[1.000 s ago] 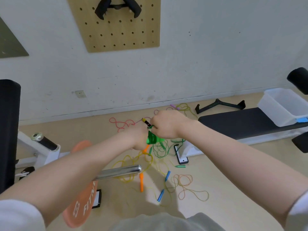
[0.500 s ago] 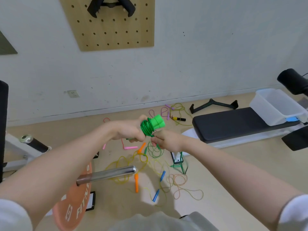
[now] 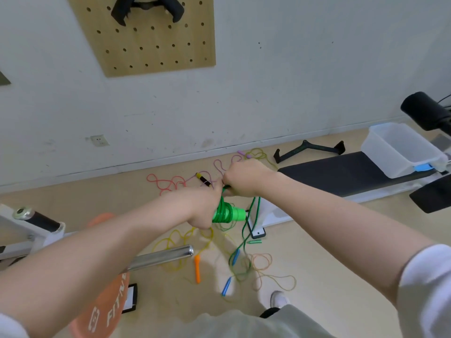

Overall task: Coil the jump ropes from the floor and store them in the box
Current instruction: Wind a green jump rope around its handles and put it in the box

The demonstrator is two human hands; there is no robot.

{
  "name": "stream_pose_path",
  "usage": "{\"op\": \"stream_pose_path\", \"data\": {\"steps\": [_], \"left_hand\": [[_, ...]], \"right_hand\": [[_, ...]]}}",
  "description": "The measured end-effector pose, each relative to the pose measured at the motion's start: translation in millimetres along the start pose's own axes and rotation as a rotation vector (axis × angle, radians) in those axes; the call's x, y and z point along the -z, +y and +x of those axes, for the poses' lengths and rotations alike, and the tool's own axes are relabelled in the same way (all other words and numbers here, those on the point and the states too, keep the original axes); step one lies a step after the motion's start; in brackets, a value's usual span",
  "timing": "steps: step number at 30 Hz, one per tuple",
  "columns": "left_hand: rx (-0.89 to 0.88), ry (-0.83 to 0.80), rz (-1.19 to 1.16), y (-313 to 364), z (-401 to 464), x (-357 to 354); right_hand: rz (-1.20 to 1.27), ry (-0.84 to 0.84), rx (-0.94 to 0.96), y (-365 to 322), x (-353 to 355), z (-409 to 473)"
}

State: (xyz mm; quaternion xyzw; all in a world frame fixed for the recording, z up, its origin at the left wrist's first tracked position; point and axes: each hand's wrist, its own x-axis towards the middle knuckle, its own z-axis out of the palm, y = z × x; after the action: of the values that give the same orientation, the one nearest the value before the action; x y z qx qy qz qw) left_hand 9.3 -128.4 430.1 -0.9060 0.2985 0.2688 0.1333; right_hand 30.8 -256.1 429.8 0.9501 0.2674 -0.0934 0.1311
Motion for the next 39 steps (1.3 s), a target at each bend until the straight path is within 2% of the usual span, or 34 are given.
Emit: {"op": "stream_pose_path", "data": {"steps": [4,8,10,14,16,18,22,25,29,33,39], "left_hand": [[0.081,0.105,-0.076,5.4,19.3,9.7],[0.129,0.107,-0.187,11.9,42.4,21.6],[0.127,0.156,-0.413,12.5,60.1,24.4],[0.204,0.299,-1.006,8.1,89.6,31.4],[0.158,0.293,-1.271,9.2,97.4,39.8],[0.127,0.306,-1.410,10.4,103.0,48.5],[-0.071,0.299,-1.388,23.4,103.8,62.0],[-0.201,0.225,-1.325,36.4,99.9,68.1],[-0.258,0.133,-1.110,47.2,103.5,67.7],[-0.228,0.167,-0.978,60.4,100.0,76.7],[-0.137,0.178,-0.823,73.1,101.2,74.5]], "right_hand": [[0.054,0.099,-0.092,16.2,10.8,-6.0],[0.168,0.102,-0.042,31.9,15.2,-18.3],[0.167,0.101,-0.010,40.9,12.8,-24.5],[0.096,0.151,0.080,56.8,-0.4,-35.6],[0.154,0.180,0.069,66.1,-10.8,-37.4],[0.301,0.184,0.027,81.1,-23.8,-35.8],[0.977,0.012,0.049,108.6,-52.5,-39.6],[1.274,-0.128,0.069,118.7,-68.1,-45.8],[1.292,-0.252,0.085,135.7,-71.1,-47.1],[1.278,-0.212,0.138,153.5,-68.0,-44.9],[1.048,-0.159,0.184,175.2,-74.3,-46.8]]}}
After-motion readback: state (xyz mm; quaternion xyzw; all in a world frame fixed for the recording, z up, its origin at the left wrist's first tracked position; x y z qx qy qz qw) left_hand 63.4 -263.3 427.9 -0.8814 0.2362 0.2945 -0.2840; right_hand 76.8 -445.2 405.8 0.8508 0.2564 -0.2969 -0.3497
